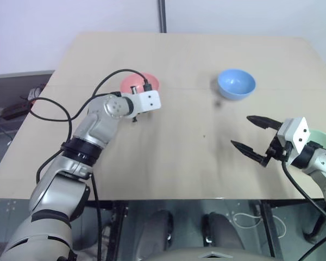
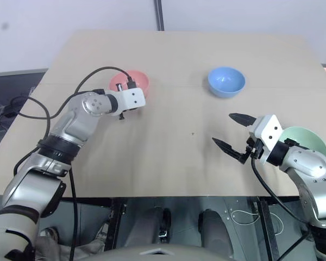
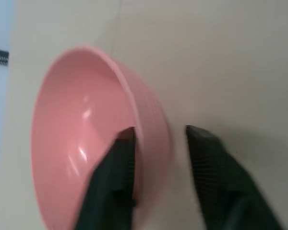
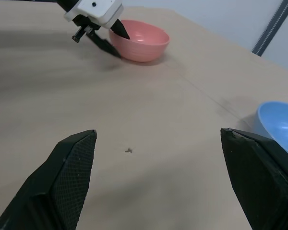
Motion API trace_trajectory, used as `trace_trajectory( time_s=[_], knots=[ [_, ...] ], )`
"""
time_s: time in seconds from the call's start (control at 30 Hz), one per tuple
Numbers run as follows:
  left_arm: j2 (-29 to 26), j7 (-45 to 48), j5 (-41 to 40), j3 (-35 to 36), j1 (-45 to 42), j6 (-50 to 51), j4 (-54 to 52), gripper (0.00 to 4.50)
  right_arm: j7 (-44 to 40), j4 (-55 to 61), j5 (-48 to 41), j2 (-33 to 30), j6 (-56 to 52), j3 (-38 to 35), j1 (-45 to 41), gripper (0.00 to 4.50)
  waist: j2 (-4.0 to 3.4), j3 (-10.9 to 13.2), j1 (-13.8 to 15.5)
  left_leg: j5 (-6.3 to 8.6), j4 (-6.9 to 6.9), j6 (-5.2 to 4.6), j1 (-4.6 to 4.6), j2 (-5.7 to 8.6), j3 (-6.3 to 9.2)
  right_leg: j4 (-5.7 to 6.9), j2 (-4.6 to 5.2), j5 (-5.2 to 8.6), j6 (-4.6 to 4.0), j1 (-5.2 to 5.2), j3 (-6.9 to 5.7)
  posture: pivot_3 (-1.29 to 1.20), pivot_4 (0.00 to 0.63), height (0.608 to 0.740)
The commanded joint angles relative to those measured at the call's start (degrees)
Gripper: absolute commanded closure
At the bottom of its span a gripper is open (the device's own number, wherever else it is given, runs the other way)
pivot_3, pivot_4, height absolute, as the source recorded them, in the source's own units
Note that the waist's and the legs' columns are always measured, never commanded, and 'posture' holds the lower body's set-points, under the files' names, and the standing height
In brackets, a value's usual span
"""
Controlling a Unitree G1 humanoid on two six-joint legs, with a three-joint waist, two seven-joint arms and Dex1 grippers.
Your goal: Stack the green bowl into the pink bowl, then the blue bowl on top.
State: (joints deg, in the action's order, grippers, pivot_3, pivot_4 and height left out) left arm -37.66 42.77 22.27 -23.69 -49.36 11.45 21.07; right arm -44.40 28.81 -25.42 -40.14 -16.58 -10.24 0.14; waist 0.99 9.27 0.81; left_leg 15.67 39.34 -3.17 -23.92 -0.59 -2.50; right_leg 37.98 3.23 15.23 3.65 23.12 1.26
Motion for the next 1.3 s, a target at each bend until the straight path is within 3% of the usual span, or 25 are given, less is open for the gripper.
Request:
trace_trajectory(
  time_s=[0.03, 0.33, 0.53, 0.57, 0.6, 0.7, 0.87, 1.0, 1.07, 1.2, 1.3],
  knots=[
    [0.3, 0.4, -0.9, 1.8, -1.3, -4.9, -0.3, 4.42, 1.2, 2.9, 0.2, -0.1, 1.2, -2.9, 1.3, 0.0, 0.0, 0.0, 0.0, 0.0, 0.0, 0.0, 0.0, 0.0, 0.0, 0.02, 0.0, 0.0, 0.0, 0.01, 0.0, 0.0, 0.15, 0.74],
    [2.8, 17.8, -16.6, 1.3, 4.9, -15.1, -19.5, 4.42, 4.1, 6.2, 0.8, 0.2, 0.8, -6.6, 6.6, 0.0, -0.01, 0.0, 0.1, -0.1, 0.02, 0.17, 0.01, -0.03, 0.02, 0.02, 0.04, 0.0, -0.01, -0.02, -0.01, 0.0, 0.15, 0.74],
    [6.7, 24.4, -19.2, -2.7, 5.7, -20.2, -17.7, 4.42, 6.2, 8.7, 1.1, 0.5, 0.2, -8.6, 9.9, 0.0, -0.05, 0.0, 0.0, 0.02, 0.07, -0.05, 0.15, -0.01, 0.0, 0.1, -0.01, 0.0, 0.0, -0.12, 0.03, 0.0, 0.15, 0.74],
    [7.2, 25.4, -19.7, -2.8, 5.6, -20.6, -17.3, 4.11, 6.5, 9.0, 1.2, 0.5, 0.1, -8.8, 10.3, 0.0, -0.05, 0.0, 0.0, 0.02, 0.09, -0.06, 0.16, -0.01, 0.01, 0.13, -0.03, 0.0, 0.0, -0.12, 0.02, 0.0, 0.15, 0.74],
    [7.4, 26.1, -19.6, -3.1, 5.4, -21.6, -16.7, 3.43, 6.9, 9.3, 1.6, 0.4, -0.1, -9.1, 10.9, 0.0, -0.05, 0.0, -0.1, 0.02, 0.11, -0.07, 0.16, -0.03, 0.02, 0.14, -0.06, 0.0, 0.0, -0.12, 0.03, 0.0, 0.15, 0.74],
    [8.2, 27.7, -20.4, -3.1, 5.0, -23.7, -15.3, 2.51, 8.5, 9.9, 2.6, 0.5, -1.3, -10.4, 12.5, 0.0, -0.08, 0.0, -0.1, 0.03, 0.11, -0.07, 0.17, -0.02, 0.04, 0.15, -0.09, 0.0, -0.01, -0.12, 0.04, 0.0, 0.15, 0.74],
    [8.4, 27.8, -22.6, -0.6, 5.1, -23.4, -16.0, 0.19, 15.7, 10.0, 5.4, 2.0, -7.2, -13.2, 13.6, 0.0, -0.07, 0.0, 0.0, 0.02, 0.12, -0.05, 0.13, -0.02, 0.04, 0.11, -0.08, 0.0, -0.01, -0.12, 0.05, 0.0, 0.15, 0.74],
    [8.1, 27.8, -31.0, 4.8, 6.4, -12.7, -20.4, 0.03, 22.4, 11.0, 11.9, 2.3, -12.9, -14.1, 14.4, 0.0, -0.09, -0.1, -0.1, 0.01, 0.12, -0.04, 0.13, -0.03, 0.06, 0.13, -0.08, 0.0, -0.01, -0.11, 0.03, 0.0, 0.15, 0.74],
    [10.0, 28.8, -41.9, 10.6, 8.2, -9.3, -21.5, 0.03, 23.6, 11.5, 12.4, 2.6, -16.5, -14.7, 15.1, 0.0, -0.12, -0.1, -0.1, -0.02, 0.12, 0.01, 0.13, -0.05, 0.06, 0.13, -0.08, 0.0, -0.01, -0.11, 0.03, 0.0, 0.15, 0.74],
    [8.2, 24.0, -42.4, 16.7, 10.4, -7.0, -21.5, 0.03, 24.7, 11.5, 13.0, 2.9, -21.6, -15.1, 15.6, 0.0, -0.14, -0.1, -0.2, -0.11, 0.12, 0.16, 0.16, -0.08, 0.06, 0.14, -0.08, 0.0, -0.01, -0.11, 0.04, 0.0, 0.15, 0.74],
    [5.9, 29.4, -50.9, 19.8, 12.7, -1.1, -23.7, 0.03, 25.4, 8.4, 13.2, 4.3, -23.5, -13.4, 14.3, 0.0, -0.15, -0.1, -0.3, -0.1, 0.12, 0.15, 0.17, -0.07, 0.07, 0.17, -0.11, 0.0, -0.01, -0.12, 0.03, 0.0, 0.15, 0.74]
  ],
)
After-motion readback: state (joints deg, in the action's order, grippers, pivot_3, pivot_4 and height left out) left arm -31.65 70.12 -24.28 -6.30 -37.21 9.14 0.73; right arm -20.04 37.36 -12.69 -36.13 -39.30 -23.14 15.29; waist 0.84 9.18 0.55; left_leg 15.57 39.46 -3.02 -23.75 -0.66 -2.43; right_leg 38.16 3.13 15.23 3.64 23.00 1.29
